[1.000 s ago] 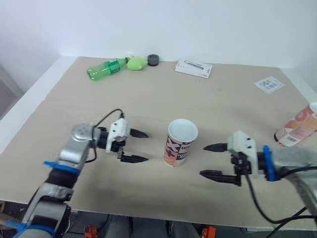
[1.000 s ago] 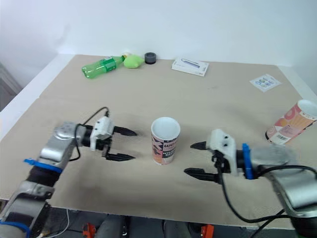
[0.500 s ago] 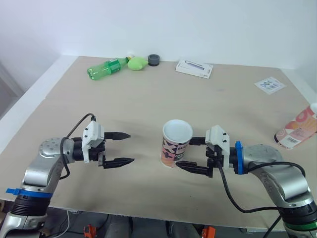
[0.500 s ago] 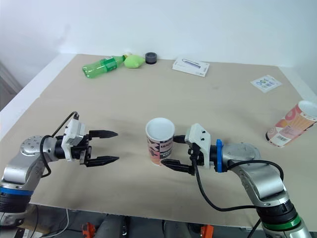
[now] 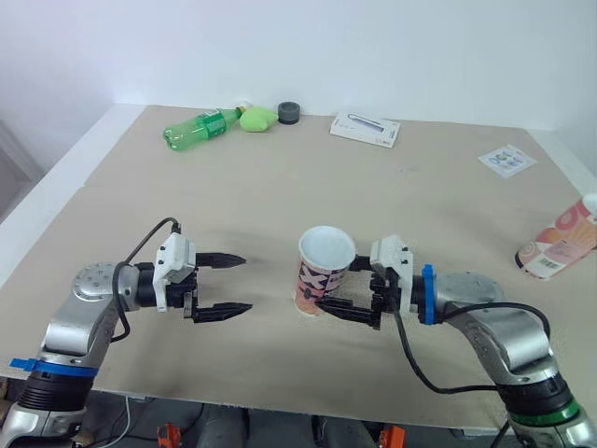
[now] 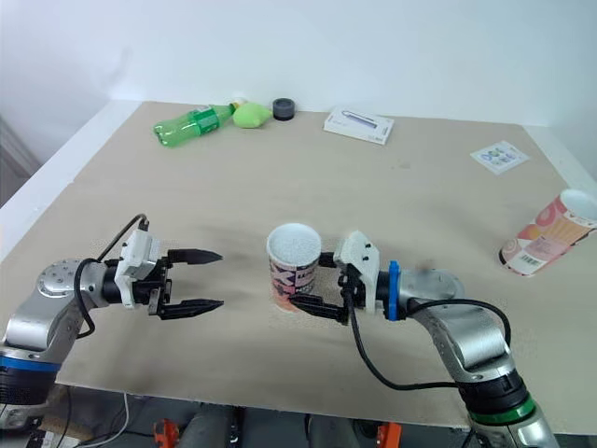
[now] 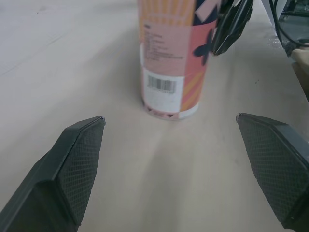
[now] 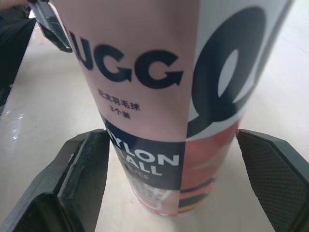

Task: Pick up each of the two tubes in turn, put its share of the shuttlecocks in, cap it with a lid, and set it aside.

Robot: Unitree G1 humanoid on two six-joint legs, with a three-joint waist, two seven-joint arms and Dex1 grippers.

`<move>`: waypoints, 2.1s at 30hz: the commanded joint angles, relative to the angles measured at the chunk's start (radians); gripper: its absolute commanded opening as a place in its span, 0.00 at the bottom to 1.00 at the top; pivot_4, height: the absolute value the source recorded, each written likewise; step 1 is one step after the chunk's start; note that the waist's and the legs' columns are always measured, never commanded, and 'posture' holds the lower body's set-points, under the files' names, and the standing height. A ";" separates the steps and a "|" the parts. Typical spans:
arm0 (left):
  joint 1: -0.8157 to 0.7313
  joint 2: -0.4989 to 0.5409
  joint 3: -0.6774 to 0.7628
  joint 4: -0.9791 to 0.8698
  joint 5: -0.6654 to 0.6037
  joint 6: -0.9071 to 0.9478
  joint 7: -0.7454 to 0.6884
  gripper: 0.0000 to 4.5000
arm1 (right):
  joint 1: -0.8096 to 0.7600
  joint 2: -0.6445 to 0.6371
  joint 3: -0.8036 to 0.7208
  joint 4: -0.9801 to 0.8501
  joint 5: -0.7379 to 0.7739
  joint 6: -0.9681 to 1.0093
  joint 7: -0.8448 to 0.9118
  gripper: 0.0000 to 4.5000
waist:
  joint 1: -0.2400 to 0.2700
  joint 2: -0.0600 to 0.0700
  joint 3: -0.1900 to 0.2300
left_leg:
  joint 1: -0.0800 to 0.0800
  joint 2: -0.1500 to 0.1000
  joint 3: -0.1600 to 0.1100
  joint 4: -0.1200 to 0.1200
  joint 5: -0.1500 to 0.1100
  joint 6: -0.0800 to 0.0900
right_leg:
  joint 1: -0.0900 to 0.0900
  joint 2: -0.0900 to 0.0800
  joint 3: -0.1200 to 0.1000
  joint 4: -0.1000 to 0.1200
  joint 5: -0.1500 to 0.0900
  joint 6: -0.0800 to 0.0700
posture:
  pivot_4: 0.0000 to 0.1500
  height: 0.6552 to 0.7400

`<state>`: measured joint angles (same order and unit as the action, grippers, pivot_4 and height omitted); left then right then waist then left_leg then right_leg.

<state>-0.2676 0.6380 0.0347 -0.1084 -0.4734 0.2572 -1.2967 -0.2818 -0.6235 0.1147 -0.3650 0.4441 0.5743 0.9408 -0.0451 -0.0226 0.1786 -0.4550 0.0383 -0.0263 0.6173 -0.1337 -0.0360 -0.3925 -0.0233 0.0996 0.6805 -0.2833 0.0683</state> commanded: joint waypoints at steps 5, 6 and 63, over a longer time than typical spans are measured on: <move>-0.031 -0.015 -0.020 -0.010 -0.009 -0.025 0.011 1.00 | -0.008 0.019 0.000 0.007 -0.002 -0.046 -0.002 0.85 | 0.000 0.000 0.000 | 0.000 0.000 0.000 0.000 0.000 0.000 | 0.000 0.000 0.000 0.000 0.000 0.000 | 1.00 0.87; -0.034 -0.016 -0.023 -0.008 -0.008 -0.027 0.012 1.00 | -0.008 0.022 -0.005 0.008 0.000 -0.050 -0.005 0.78 | 0.000 0.000 0.000 | 0.000 0.000 0.000 0.000 0.000 0.000 | 0.000 0.000 0.000 0.000 0.000 0.000 | 1.00 0.87; -0.265 -0.278 -0.173 0.133 0.051 -0.080 0.118 1.00 | 0.108 0.107 -0.677 0.321 -0.021 0.056 -0.690 0.67 | -0.003 -0.002 -0.001 | 0.003 -0.005 0.005 0.001 0.001 0.002 | 0.002 0.000 0.010 -0.001 0.003 0.007 | 1.00 0.87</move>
<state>-0.5238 0.3534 -0.1474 0.0588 -0.4049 0.2073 -1.1553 -0.1778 -0.5167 -0.5865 -0.0783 0.4296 0.6213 0.2511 -0.0477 -0.0245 0.1780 -0.4524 0.0338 -0.0213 0.6179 -0.1324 -0.0339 -0.3900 -0.0237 0.1099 0.6796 -0.2804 0.0755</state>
